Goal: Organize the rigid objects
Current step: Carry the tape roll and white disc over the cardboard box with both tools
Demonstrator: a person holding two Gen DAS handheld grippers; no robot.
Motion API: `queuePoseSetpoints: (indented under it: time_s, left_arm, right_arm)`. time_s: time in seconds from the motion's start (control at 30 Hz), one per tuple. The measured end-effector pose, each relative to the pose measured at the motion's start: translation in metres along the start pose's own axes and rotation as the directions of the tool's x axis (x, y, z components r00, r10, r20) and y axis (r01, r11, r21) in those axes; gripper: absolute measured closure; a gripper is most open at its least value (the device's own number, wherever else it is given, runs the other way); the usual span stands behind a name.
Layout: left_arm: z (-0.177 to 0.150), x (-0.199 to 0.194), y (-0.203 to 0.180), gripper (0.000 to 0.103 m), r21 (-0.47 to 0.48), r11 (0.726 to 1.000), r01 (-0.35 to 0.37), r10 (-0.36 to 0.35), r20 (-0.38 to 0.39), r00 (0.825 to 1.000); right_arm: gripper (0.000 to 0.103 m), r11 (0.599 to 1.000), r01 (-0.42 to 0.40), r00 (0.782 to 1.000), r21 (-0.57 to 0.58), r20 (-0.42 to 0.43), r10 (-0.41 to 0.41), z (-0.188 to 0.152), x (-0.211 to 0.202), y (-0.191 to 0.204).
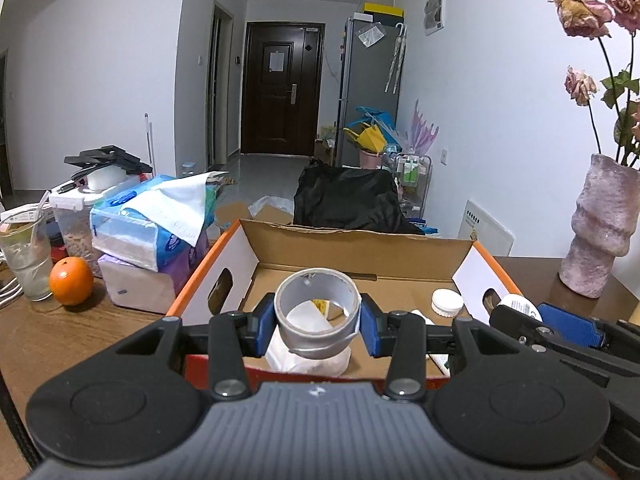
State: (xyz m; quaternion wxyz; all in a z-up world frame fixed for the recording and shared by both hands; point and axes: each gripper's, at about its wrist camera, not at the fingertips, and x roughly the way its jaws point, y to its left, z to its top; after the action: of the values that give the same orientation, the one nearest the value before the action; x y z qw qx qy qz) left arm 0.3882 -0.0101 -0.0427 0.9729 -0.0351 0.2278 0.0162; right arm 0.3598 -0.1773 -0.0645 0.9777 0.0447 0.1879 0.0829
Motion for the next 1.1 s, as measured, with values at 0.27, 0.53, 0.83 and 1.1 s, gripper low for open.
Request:
queuePoseSetpoints:
  time_s: [0.27,0.53,0.83,1.1]
  left_arm:
    - [0.009,0.023,-0.004,0.059,-0.005,1.000,-0.012,0.012,-0.001,1.000]
    - [0.015,0.050,-0.004,0.059,0.003,0.999,-0.050,0.050,-0.011,0.999]
    - [0.018,0.077,-0.001,0.059,0.009,0.996,-0.085,0.085,-0.033,0.996]
    - [0.018,0.089,0.004,0.059,0.016,0.995,-0.097,0.098,-0.050,0.994]
  right_arm:
    - [0.065,1.000,0.004,1.000,0.022,0.002,-0.004,0.007,0.022,-0.003]
    - [0.065,0.999,0.020,1.000,0.035,-0.012,-0.020,0.008,0.044,-0.004]
    - [0.065,0.999,0.036,0.999,0.038,-0.041,-0.034,0.009,0.069,-0.004]
    - [0.065,0.999,0.042,0.997,0.029,-0.068,-0.040,0.004,0.081,-0.003]
